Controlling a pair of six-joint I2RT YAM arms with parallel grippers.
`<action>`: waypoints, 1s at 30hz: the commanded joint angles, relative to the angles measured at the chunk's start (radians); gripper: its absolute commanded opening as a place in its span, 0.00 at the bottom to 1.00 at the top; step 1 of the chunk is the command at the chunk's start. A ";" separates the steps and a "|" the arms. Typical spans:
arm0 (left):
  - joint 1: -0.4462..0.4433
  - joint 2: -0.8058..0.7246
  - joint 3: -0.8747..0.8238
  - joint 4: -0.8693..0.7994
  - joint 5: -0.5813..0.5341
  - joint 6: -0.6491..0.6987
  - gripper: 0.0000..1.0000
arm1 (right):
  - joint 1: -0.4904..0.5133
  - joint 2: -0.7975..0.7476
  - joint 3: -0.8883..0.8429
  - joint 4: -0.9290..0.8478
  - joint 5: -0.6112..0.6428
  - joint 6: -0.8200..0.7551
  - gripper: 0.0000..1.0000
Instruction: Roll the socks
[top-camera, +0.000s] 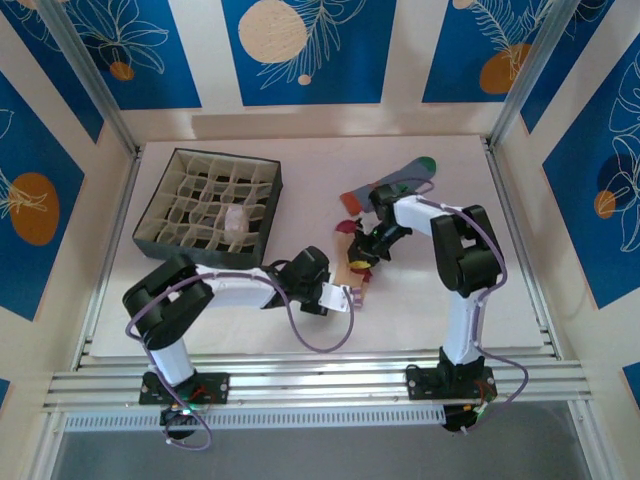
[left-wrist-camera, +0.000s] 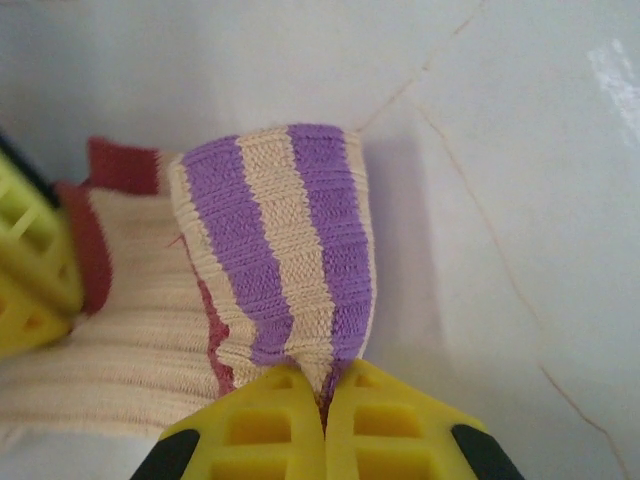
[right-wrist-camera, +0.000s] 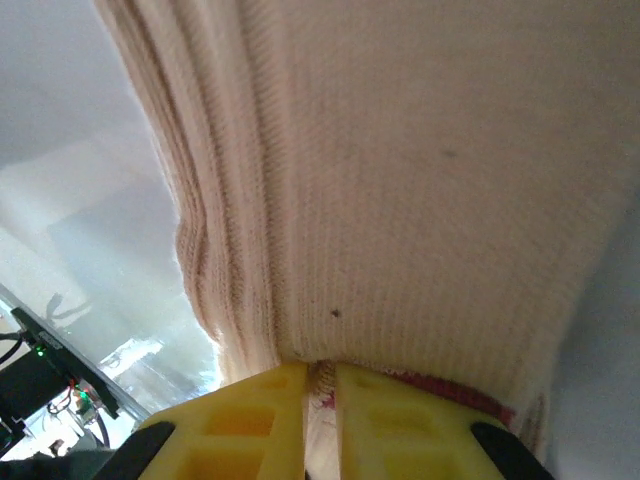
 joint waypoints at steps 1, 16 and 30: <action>-0.009 0.011 0.051 -0.269 0.084 -0.059 0.00 | 0.029 0.040 0.014 0.059 -0.024 0.006 0.16; 0.128 0.247 0.355 -0.586 0.440 -0.313 0.00 | -0.085 -0.429 -0.453 0.335 -0.160 0.092 0.28; 0.201 0.398 0.493 -0.724 0.544 -0.423 0.00 | 0.002 -0.414 -0.556 0.441 -0.187 0.113 0.35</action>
